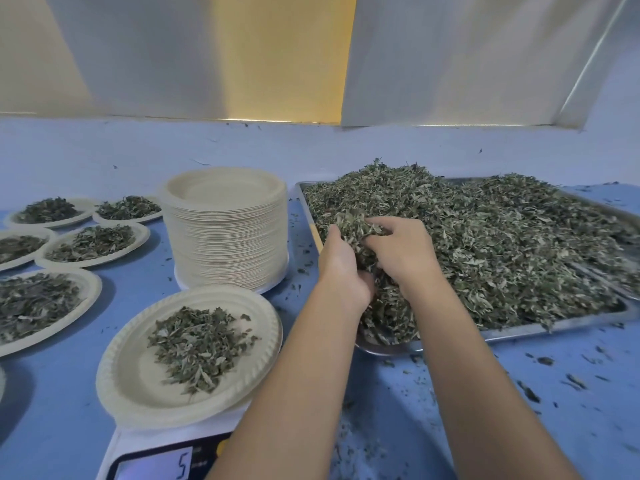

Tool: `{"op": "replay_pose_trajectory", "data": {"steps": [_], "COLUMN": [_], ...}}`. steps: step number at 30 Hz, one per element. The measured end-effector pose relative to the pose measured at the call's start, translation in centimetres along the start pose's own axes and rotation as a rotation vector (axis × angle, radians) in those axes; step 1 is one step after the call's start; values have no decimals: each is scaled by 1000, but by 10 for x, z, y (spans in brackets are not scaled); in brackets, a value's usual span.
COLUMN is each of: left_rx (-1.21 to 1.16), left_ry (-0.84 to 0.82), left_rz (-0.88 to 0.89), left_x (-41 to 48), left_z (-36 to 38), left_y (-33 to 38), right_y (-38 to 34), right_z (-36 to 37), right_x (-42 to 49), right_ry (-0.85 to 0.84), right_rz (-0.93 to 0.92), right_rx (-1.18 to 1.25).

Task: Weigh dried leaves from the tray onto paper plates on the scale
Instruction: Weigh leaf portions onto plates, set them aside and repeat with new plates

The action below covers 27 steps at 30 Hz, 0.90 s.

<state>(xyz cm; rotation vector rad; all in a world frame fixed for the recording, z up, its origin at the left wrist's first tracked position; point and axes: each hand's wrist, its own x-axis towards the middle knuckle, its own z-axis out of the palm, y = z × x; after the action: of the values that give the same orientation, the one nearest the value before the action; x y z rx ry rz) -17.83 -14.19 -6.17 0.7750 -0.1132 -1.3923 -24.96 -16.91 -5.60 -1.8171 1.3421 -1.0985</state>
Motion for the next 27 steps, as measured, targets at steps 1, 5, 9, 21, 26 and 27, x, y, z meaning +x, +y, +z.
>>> {"op": "replay_pose_trajectory", "data": {"steps": [1,5,9,21,26,27], "left_rx": [2,-27,-86,-144,-137,-124], "left_ry": [-4,-21,-50,3,49,56], "left_rz": [14,86,203,336,286,277], "left_x": [-3,-23,-60,-114,-115,-116], "left_z": [1,3,-5,-82,-93,-93], "left_y": [3,19,45,108,115,115], "right_y": [-5,-29,-60,-116,-113,-112], "right_z": [-2,-7,1,81,93,93], "right_x": [-3,-15,-34,-82,-86,-85], "right_ry": [1,-3,-42,-278,-354,-364], "right_rz": [-25,-138,-237,-391,-380,-381], "right_rx": [-8,-13,56,59,26,27]}}
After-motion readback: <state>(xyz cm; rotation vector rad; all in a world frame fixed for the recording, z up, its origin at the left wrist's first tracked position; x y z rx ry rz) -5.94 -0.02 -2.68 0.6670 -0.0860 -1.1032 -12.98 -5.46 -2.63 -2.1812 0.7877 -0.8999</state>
